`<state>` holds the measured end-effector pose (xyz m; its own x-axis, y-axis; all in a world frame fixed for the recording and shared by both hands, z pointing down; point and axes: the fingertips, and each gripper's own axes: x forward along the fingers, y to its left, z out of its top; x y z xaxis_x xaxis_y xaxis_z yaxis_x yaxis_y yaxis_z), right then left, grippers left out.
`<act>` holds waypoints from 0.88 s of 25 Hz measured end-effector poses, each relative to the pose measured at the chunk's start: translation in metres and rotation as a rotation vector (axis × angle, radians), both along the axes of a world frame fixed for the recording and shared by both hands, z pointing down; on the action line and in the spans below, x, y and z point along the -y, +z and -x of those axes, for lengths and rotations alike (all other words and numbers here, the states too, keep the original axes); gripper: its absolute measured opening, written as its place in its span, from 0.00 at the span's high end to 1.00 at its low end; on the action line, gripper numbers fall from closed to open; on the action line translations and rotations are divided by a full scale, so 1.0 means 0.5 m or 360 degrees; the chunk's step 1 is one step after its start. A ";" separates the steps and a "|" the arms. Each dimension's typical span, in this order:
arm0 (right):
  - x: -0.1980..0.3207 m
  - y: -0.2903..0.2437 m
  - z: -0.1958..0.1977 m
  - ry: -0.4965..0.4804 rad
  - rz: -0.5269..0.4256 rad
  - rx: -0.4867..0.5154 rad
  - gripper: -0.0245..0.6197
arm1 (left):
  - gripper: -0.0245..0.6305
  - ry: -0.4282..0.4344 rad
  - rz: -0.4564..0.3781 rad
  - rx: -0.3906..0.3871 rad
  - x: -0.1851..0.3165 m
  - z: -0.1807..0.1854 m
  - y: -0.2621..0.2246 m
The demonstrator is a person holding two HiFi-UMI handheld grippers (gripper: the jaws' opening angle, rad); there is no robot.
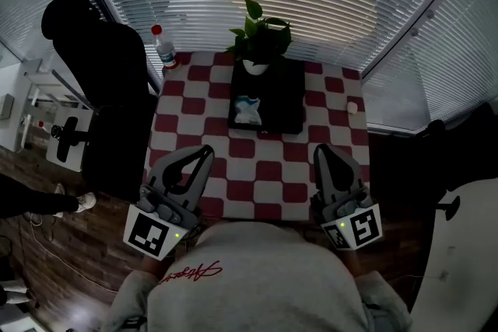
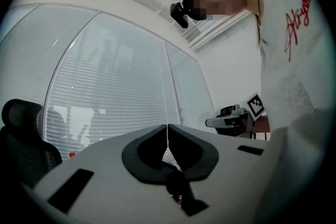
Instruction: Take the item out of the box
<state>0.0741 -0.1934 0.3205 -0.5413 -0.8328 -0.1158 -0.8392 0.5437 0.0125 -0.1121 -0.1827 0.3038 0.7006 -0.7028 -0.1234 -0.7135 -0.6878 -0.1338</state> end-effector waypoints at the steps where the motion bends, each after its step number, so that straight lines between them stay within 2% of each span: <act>1: 0.003 -0.001 0.001 -0.0005 -0.0002 0.0000 0.95 | 0.93 -0.0007 0.0000 -0.0003 0.001 0.000 0.000; 12: 0.037 -0.010 -0.013 -0.0153 -0.0021 -0.0017 0.95 | 0.93 -0.0159 0.0002 -0.0012 -0.010 -0.017 -0.004; 22: 0.070 -0.026 -0.007 -0.0274 -0.0075 -0.0067 0.95 | 0.93 -0.0326 -0.0006 -0.0014 -0.017 -0.003 -0.008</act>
